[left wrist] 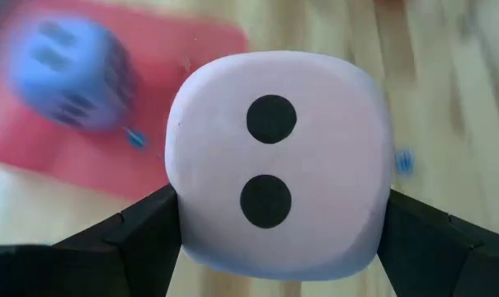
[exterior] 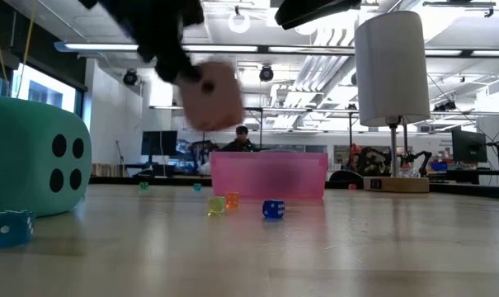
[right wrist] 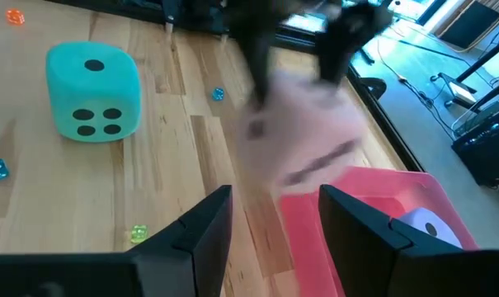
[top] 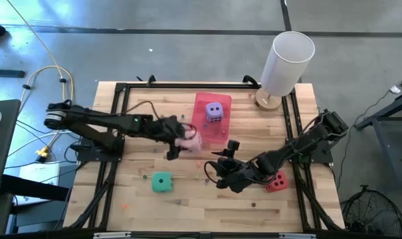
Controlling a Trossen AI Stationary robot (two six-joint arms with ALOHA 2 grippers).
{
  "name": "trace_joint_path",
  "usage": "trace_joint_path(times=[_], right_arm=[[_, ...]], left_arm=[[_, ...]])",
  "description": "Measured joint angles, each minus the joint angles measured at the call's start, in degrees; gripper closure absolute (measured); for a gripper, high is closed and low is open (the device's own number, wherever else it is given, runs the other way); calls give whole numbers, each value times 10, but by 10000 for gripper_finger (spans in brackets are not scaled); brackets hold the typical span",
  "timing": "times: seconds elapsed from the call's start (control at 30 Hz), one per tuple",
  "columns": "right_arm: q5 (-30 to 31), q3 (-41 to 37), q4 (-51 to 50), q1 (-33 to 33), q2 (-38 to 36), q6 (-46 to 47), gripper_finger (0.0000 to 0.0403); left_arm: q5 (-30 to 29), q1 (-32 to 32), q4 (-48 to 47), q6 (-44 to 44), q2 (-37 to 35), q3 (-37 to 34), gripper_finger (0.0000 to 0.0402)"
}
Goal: Pick & Place Dice
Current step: Put the large pink die into the red bin
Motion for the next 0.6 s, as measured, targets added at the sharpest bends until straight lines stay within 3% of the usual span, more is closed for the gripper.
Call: trace_joint_path(times=[0.1,0.2,0.47,0.6], right_arm=[[1,0,0,0,0,1,229],[4,0,4,0,0,12,229],[2,0,13,10,0,15,229],[2,0,18,13,0,15,229]], left_arm=[[-37,31,38,-16,-20,9,82],[-28,74,78,8,-17,9,82],[109,165,121,11,72,9,77],[119,167,154,23,112,9,74]])
